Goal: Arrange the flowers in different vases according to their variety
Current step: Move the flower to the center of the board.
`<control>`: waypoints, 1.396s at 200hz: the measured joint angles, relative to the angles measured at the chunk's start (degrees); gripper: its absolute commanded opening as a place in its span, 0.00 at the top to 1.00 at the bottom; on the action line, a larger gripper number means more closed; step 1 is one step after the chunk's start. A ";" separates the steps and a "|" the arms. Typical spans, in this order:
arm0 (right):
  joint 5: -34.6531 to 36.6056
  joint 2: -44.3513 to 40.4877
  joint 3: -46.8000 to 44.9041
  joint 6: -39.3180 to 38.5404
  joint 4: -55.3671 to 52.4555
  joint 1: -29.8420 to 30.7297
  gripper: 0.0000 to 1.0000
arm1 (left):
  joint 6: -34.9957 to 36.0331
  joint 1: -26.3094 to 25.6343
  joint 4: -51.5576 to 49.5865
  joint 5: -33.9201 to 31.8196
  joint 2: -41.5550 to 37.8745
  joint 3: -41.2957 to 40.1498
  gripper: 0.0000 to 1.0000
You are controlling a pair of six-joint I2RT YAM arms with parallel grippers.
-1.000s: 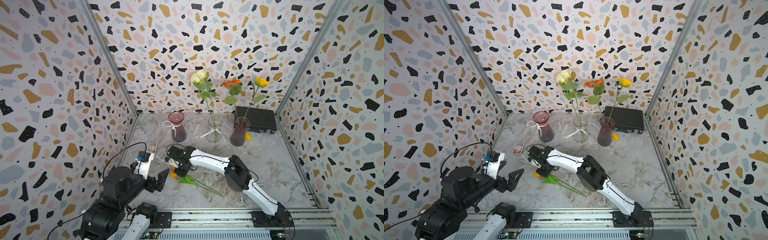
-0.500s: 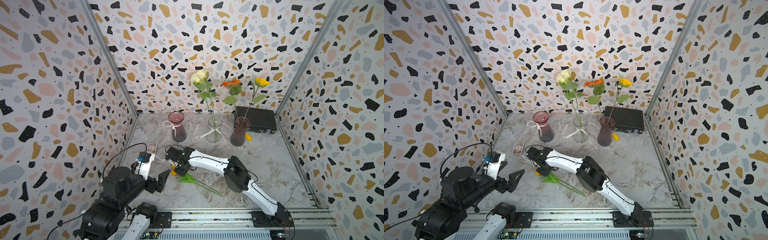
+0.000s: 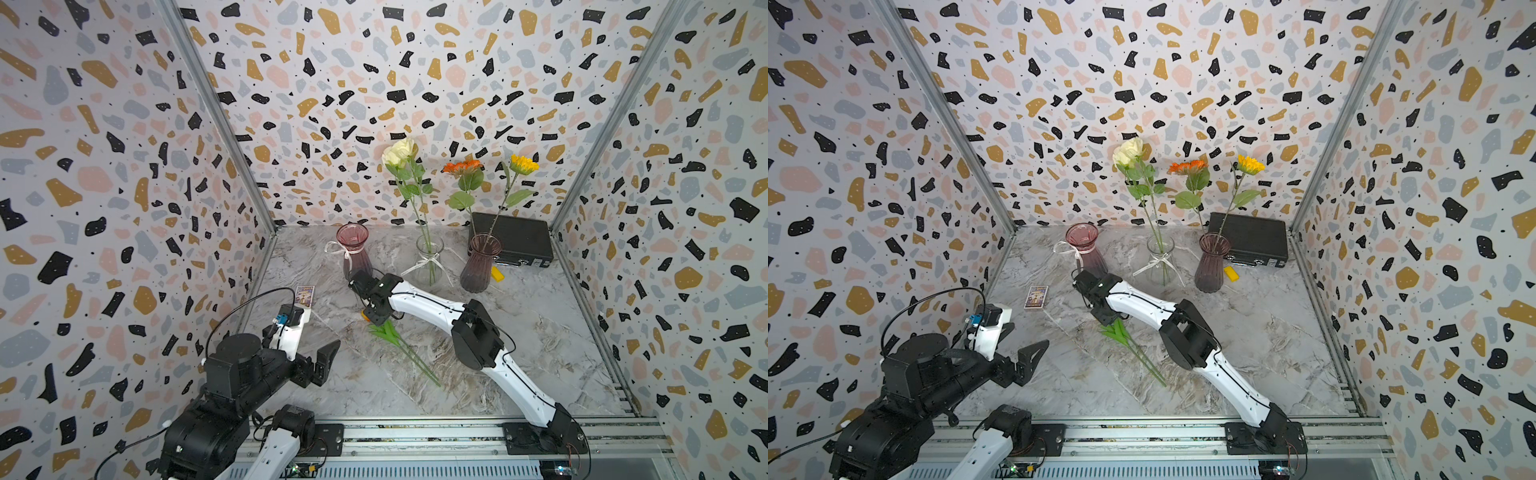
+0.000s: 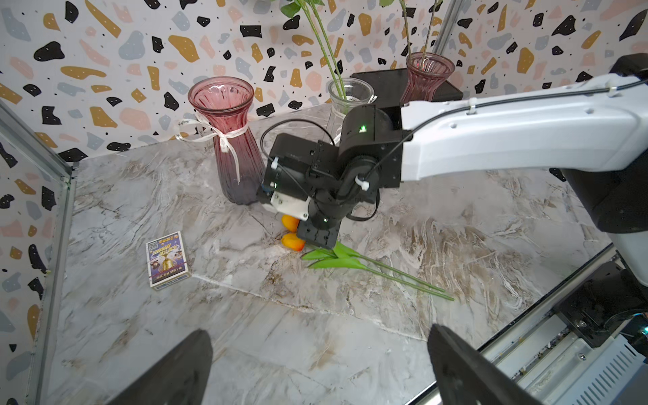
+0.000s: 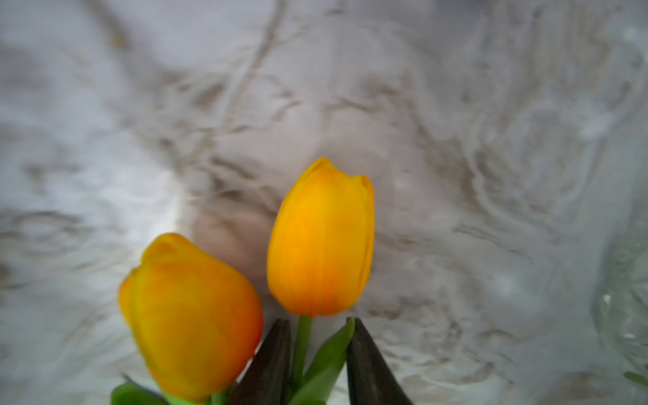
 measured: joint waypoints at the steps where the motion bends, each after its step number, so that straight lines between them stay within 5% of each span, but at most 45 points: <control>1: 0.04 0.00 0.00 0.09 0.00 -0.24 0.67 | 0.02 0.00 0.00 -0.02 -0.02 0.00 0.00; 103: -5.09 -4.26 -7.10 1.73 0.59 -1.46 0.42 | 0.37 0.00 -0.02 -0.02 -0.39 0.00 0.00; 172: -7.08 -10.91 -13.70 1.73 0.79 -1.31 0.40 | -0.13 0.00 0.00 -0.07 -0.52 0.00 0.01; 245: -3.54 -32.20 -26.47 2.03 5.11 -1.42 0.42 | -14.64 0.00 -1.01 6.21 14.03 1.99 0.00; 279: -0.79 -44.39 -39.87 4.00 6.73 -3.34 0.43 | -22.75 0.00 -0.20 10.56 11.78 -4.22 0.01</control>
